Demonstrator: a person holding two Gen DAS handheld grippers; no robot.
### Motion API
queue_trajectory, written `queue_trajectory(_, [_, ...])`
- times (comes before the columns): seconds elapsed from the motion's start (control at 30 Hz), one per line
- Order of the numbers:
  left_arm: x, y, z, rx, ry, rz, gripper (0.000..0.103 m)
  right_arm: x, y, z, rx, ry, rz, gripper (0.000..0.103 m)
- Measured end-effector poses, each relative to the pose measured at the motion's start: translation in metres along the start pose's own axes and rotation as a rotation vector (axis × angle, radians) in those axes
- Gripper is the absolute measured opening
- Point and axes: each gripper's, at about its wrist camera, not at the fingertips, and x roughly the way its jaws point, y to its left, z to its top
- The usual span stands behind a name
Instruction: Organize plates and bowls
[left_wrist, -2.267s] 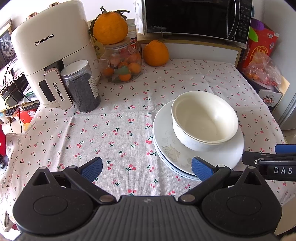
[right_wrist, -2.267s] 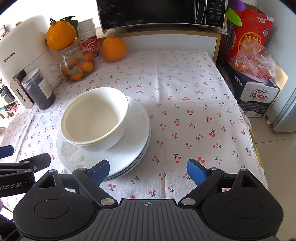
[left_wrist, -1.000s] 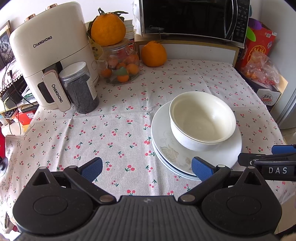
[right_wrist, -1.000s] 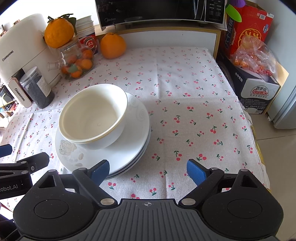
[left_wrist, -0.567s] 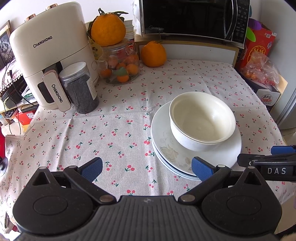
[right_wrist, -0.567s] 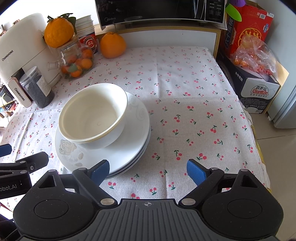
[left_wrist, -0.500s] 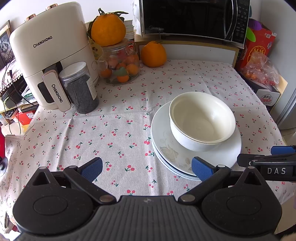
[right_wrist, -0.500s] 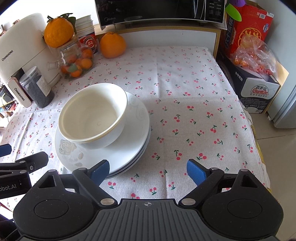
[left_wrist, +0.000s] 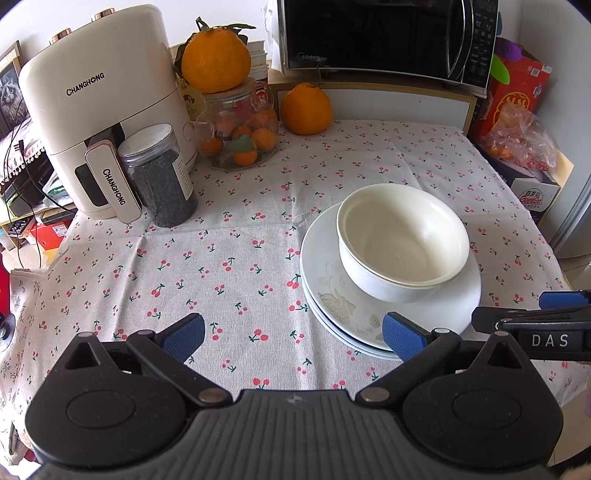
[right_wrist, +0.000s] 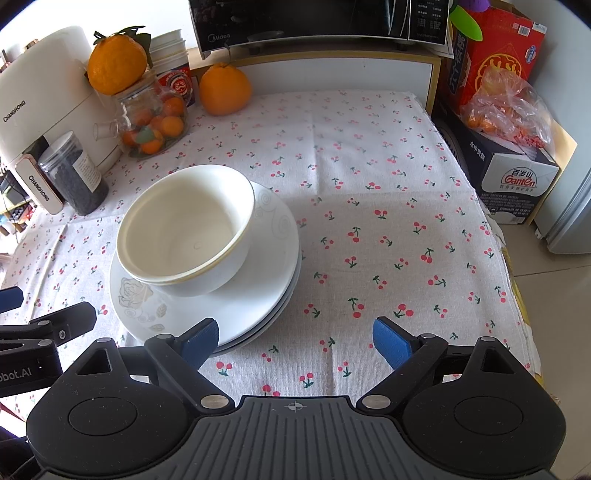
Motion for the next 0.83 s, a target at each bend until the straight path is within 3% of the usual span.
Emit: queue_trajectory(0.83, [-0.001, 0.0002, -0.0003, 0.007, -0.009, -0.003, 0.103, 0.0003, -0.0001, 0.0002, 0.0, 0.001, 0.0, 0.092])
